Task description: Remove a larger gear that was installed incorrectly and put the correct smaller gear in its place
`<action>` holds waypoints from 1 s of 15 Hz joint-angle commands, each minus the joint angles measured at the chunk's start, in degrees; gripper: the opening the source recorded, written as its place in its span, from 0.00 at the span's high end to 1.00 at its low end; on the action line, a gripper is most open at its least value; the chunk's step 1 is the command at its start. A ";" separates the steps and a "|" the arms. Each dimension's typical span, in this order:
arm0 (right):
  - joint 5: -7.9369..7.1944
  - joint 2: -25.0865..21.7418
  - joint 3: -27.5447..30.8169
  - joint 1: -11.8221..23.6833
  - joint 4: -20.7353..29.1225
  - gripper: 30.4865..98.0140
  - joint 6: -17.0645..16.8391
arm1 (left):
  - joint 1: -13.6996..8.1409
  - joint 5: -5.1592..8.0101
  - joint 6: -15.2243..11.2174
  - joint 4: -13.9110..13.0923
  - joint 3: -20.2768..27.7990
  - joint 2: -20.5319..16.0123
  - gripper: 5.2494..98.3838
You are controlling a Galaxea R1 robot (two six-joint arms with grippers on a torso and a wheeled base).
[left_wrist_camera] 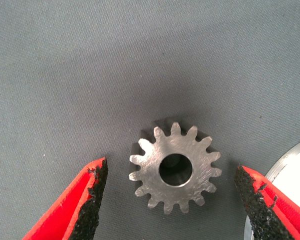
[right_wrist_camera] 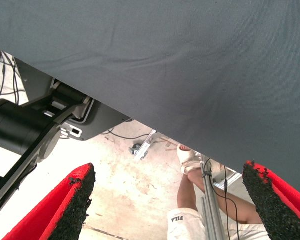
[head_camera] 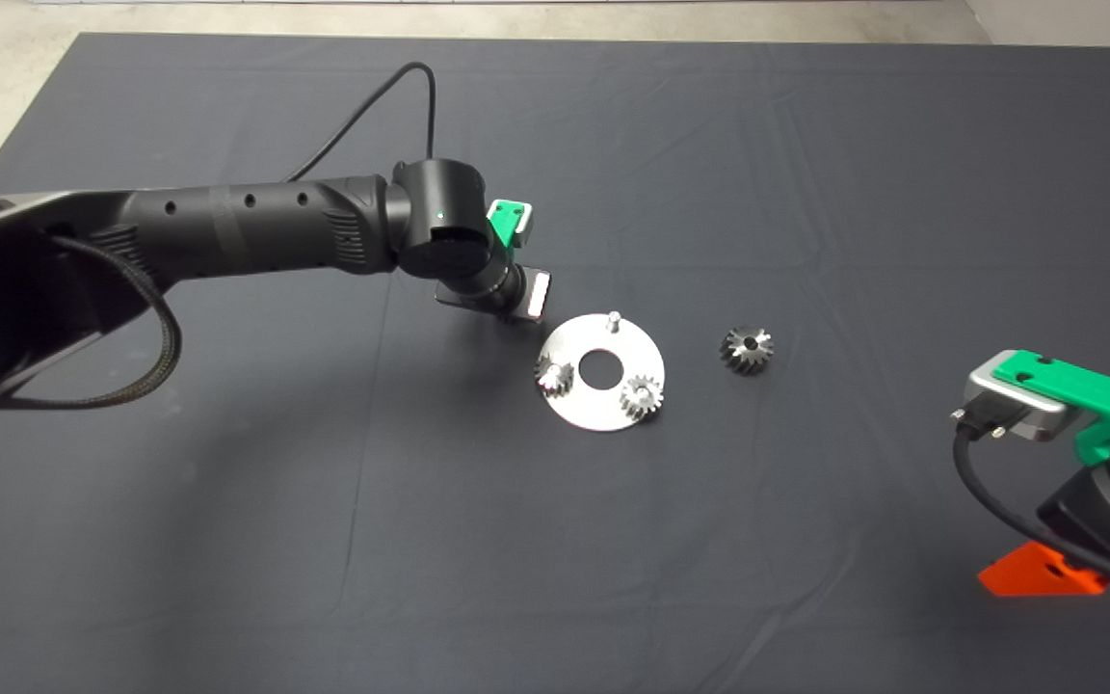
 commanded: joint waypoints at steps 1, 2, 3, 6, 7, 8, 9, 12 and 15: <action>-6.42 0.25 0.16 1.17 2.06 0.29 0.34 | -0.80 -0.01 0.30 1.29 0.55 -0.03 0.36; -6.42 0.25 0.16 1.17 2.06 0.29 0.34 | -0.80 -0.01 0.30 1.38 0.61 -0.12 0.36; -6.42 0.25 0.16 1.17 2.06 0.29 0.34 | -0.80 -0.01 0.38 1.38 0.61 -0.12 0.36; -6.42 0.25 0.16 1.17 2.06 0.29 0.34 | -0.80 -0.10 0.30 1.38 0.61 -0.03 0.42; -6.42 0.25 0.16 1.17 2.06 0.29 0.34 | -0.80 -0.10 0.30 1.47 0.61 -0.03 0.42; -6.42 0.21 0.16 1.17 2.06 0.29 0.30 | -0.80 -0.10 0.38 1.47 0.48 0.02 0.44; -6.42 0.25 0.16 1.17 2.06 0.29 0.34 | -0.80 -0.10 0.38 1.64 0.44 0.06 0.47; -6.42 0.24 0.16 1.17 1.97 0.29 0.33 | -0.80 -0.10 0.30 1.64 0.41 0.23 0.47; -6.42 0.16 0.16 1.17 2.06 0.29 0.34 | -0.80 -0.19 0.21 1.64 0.17 0.32 0.47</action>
